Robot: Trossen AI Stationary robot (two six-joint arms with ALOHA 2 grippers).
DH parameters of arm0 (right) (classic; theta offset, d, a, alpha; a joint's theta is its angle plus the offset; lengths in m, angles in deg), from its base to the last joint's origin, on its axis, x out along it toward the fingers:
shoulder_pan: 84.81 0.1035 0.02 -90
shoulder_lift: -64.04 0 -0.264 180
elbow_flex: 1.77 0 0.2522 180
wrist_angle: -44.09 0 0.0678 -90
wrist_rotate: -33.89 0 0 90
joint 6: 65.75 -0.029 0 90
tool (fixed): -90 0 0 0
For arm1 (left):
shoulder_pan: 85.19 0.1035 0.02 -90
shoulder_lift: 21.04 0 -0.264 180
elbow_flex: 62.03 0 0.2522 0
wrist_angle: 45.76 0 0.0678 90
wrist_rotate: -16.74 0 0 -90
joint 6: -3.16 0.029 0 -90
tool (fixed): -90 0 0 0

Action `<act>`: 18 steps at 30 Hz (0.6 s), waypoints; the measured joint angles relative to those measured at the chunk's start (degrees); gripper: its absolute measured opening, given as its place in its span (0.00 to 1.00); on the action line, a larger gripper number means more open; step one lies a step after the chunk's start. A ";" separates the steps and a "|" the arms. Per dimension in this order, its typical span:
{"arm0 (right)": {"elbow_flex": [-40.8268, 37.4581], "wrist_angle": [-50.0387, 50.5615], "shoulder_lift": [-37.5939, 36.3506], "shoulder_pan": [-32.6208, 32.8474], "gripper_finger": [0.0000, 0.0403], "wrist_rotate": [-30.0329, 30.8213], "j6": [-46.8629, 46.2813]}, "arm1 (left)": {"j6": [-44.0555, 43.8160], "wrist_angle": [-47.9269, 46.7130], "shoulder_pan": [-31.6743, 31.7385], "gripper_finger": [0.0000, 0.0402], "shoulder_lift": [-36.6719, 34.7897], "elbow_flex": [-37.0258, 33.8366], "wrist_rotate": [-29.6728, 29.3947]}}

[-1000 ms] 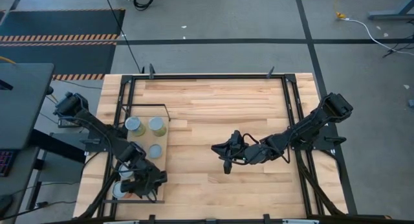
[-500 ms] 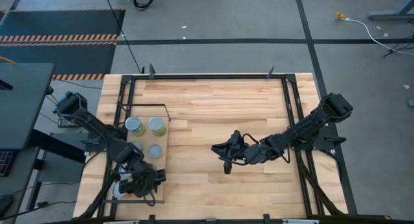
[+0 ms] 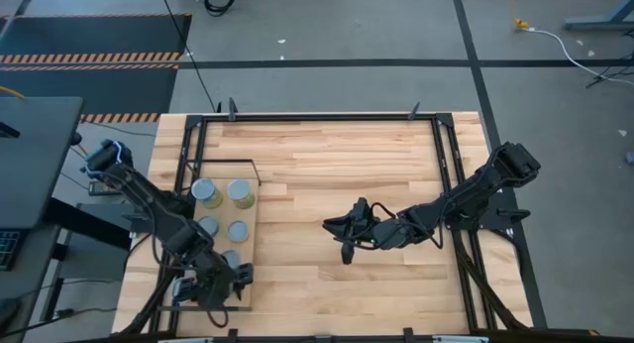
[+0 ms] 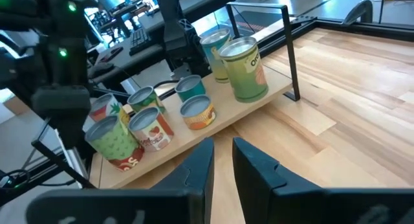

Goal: Pick and place cans onto a shelf
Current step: Return to Home Position

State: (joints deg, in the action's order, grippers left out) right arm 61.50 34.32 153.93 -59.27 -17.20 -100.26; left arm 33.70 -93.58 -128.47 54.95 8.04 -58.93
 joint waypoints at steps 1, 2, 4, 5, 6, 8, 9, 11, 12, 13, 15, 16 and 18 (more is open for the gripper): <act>0.00 0.00 0.00 -0.05 0.16 0.00 0.01 | -0.15 -1.75 0.02 0.78 0.00 1.14 -0.96; 0.00 0.00 0.00 -0.12 0.16 0.00 0.02 | -0.34 -3.89 0.02 0.78 0.00 2.60 -2.37; 0.00 0.00 0.00 -0.18 0.16 -0.02 0.36 | -1.23 -8.22 -0.06 0.78 0.00 6.59 -6.39; 0.00 0.00 0.00 -0.18 0.16 -0.02 0.92 | -1.46 -9.64 -0.25 0.77 0.00 8.67 -8.75; 0.00 0.00 0.00 -0.31 0.16 0.02 1.75 | -1.63 -10.16 -0.58 0.76 0.00 10.62 -11.16; 0.00 0.00 0.00 -0.65 0.16 0.32 3.37 | -0.76 -10.41 -1.27 0.74 -0.04 13.57 -16.61; 0.00 0.00 0.00 -0.92 0.16 0.39 4.01 | 0.31 -10.42 -1.53 0.72 -0.07 14.27 -18.72; 0.00 0.00 0.00 -1.51 0.16 0.37 5.09 | 1.53 -10.99 -1.73 0.69 -0.04 14.36 -21.26; 0.00 0.01 0.00 -1.78 0.16 0.25 5.59 | 1.63 -11.07 -1.61 0.67 -0.04 13.74 -21.37; 0.00 0.08 0.00 -2.05 0.16 -0.31 6.09 | 1.66 -11.11 -1.25 0.65 -0.04 12.86 -21.13; 0.00 0.44 0.00 -2.53 0.16 -2.17 7.23 | 3.16 -10.88 0.43 0.58 -0.02 10.51 -18.32; 0.00 0.48 0.00 -2.84 0.16 -3.06 8.58 | 4.63 -10.07 1.64 0.54 -0.02 9.16 -16.77; 0.00 0.44 0.00 -3.60 0.16 -4.02 12.94 | 8.34 -8.21 5.09 0.46 0.04 7.39 -13.17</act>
State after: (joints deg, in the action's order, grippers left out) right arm 61.50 34.76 153.93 -62.87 -21.22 -87.32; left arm 42.04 -101.79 -123.38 54.99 15.43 -72.10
